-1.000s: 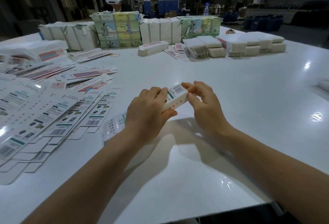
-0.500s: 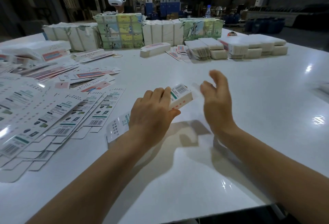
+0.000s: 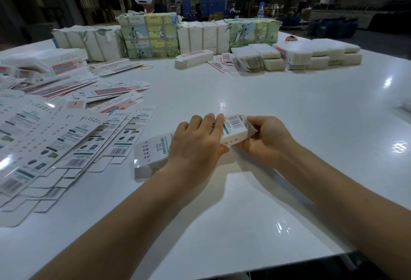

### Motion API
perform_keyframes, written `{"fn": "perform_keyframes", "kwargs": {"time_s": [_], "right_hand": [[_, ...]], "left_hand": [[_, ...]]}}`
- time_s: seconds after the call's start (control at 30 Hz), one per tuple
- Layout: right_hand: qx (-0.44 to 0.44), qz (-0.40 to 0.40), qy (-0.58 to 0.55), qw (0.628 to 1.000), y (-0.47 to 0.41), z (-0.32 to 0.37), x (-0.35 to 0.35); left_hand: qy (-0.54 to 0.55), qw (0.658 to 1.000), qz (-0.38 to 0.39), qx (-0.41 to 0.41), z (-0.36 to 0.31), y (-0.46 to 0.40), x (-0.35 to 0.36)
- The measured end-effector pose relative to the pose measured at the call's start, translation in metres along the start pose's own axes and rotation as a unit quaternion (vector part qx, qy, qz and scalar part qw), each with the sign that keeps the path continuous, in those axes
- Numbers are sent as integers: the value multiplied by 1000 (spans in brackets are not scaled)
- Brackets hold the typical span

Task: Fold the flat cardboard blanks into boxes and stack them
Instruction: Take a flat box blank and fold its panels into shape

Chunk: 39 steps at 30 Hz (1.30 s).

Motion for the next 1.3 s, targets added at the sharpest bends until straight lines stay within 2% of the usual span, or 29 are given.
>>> {"fn": "perform_keyframes", "kwargs": {"time_s": [0.07,0.23,0.43,0.57,0.7,0.8,0.87,0.93,1.03,1.17,1.3], "right_hand": [[-14,-33,9,999,0,-4,3],[-112,-73,188,973,0,-11,8],[-147,-106,233,956,-1,-6,5],[-141,-68,192,969,-2,-7,3],[-55,-21,123,991,-3,-1,-5],[-70,-17,136,988,-3,-1,-4],[-124,-51,216,967,-2,-5,1],[-192,-85,318,925,-1,-9,4],[-263,-50,410,872,2,-13,7],[-215,36,491,844,-2,-20,3],[-186,61,479,856,-5,-20,3]], "left_hand": [[-23,1000,-3,7,-1,1,0],[-64,998,-18,16,-5,2,-1],[-36,999,-35,18,-7,3,-5],[-46,998,-30,19,-5,3,-6],[-74,997,-22,31,-4,5,-5],[-79,996,-23,30,-5,4,-6],[-71,997,-26,22,-8,3,-6],[-58,998,-30,13,-10,2,-5],[-38,999,-34,1,-11,1,-3],[-26,999,-37,-4,-5,3,-2],[-4,999,-32,7,1,5,-5]]}}
Point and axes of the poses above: each hand's wrist, its own y-axis away from the middle knuckle, its own x-axis out of the palm, z = x × y, the point moved 1 cm from there along -y, towards the middle knuckle, and after that the axes turned 15 degrees about y, right-handed, at the moved point
